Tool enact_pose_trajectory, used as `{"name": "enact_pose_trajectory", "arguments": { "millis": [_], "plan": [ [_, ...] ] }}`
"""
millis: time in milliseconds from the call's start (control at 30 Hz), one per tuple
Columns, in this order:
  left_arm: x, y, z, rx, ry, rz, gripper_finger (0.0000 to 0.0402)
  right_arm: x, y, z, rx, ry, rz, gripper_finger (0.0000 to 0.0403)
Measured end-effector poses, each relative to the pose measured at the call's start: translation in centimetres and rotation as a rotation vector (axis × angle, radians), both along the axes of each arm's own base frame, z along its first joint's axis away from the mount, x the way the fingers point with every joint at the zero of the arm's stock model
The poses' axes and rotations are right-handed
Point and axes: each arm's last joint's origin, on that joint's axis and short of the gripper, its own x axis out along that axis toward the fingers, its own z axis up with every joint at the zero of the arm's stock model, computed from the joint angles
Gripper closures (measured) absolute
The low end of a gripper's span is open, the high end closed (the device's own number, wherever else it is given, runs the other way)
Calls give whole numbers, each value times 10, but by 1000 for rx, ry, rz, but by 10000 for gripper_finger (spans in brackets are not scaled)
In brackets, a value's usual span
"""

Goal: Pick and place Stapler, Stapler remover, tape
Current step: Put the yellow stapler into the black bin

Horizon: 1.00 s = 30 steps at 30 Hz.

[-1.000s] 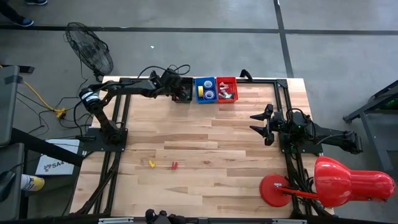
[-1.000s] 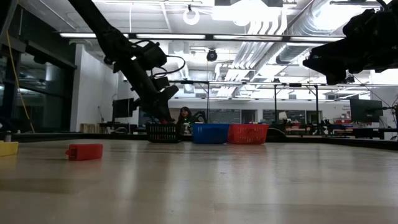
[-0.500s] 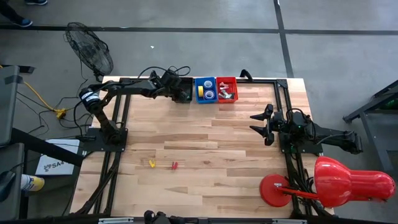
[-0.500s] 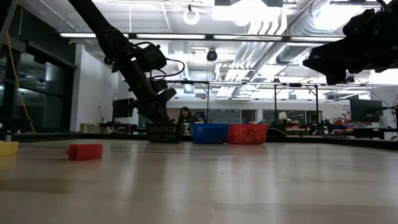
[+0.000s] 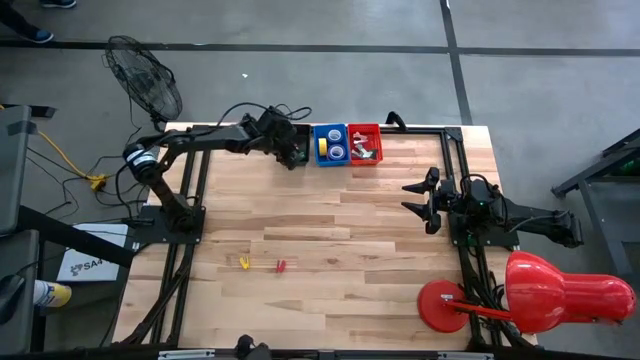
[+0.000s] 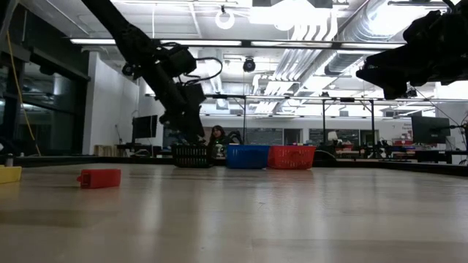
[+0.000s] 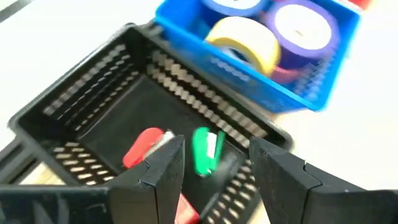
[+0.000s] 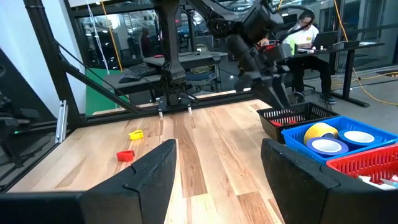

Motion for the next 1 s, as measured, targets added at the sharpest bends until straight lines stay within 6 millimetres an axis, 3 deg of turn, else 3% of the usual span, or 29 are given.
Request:
{"name": "enact_pose_trajectory", "arguments": {
  "millis": [200, 367, 700, 1000],
  "plan": [
    [-10, -11, 26, 35, 143, -259, 225, 0, 0, 0, 0, 0, 0, 176],
    [-34, -27, 44, -21, 324, -300, 225, 0, 0, 0, 0, 0, 0, 176],
    [-74, -81, 73, -90, 543, -473, 225, 0, 0, 0, 0, 0, 0, 176],
    [-88, -135, 87, -201, 647, -362, 225, 0, 0, 0, 0, 0, 0, 176]
  ]
}}
